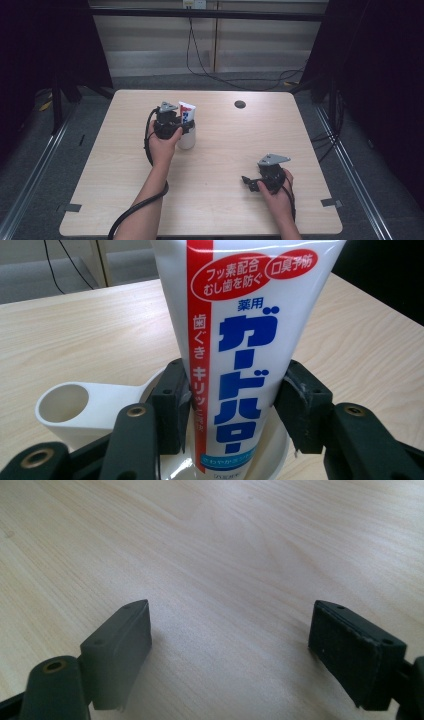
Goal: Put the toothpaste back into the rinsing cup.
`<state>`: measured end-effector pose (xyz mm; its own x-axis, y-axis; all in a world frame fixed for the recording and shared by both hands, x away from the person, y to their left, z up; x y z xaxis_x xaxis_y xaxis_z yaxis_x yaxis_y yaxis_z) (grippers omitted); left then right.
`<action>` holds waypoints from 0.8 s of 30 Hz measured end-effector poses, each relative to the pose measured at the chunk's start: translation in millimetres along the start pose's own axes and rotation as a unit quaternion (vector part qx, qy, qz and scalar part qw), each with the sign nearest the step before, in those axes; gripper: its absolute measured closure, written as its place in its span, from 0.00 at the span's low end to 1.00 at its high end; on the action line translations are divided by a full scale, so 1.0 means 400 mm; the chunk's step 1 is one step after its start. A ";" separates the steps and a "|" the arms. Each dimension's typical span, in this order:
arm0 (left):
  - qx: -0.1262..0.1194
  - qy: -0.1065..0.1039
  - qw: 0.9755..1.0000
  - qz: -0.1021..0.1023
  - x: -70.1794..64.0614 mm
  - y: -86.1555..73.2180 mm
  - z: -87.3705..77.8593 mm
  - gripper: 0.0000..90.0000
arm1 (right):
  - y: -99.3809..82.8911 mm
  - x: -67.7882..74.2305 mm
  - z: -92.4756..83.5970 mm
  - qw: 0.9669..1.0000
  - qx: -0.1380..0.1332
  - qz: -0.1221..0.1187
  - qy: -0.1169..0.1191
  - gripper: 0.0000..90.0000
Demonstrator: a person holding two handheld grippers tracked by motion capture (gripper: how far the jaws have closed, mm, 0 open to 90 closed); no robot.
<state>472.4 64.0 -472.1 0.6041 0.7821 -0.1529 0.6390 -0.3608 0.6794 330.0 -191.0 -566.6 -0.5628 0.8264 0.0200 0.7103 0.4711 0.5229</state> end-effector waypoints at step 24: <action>0.010 0.009 1.000 0.003 0.004 -0.014 -0.001 0.51 | 0.000 0.000 0.000 1.000 0.000 0.000 0.000 0.19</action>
<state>469.6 67.4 -476.0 0.5988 0.7893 -0.1361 0.6453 -0.3747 0.6657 330.0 -191.0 -566.6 -0.5628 0.8264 0.0201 0.7102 0.4710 0.5233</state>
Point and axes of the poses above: each handheld gripper's, and its own axes: z roughly forward along the jaws, y roughly out of its top, x roughly to its left, the point moved 8 cm from there along z, roughly forward along the jaws, and after that the axes turned 15 degrees about x, right-handed, at the moved point
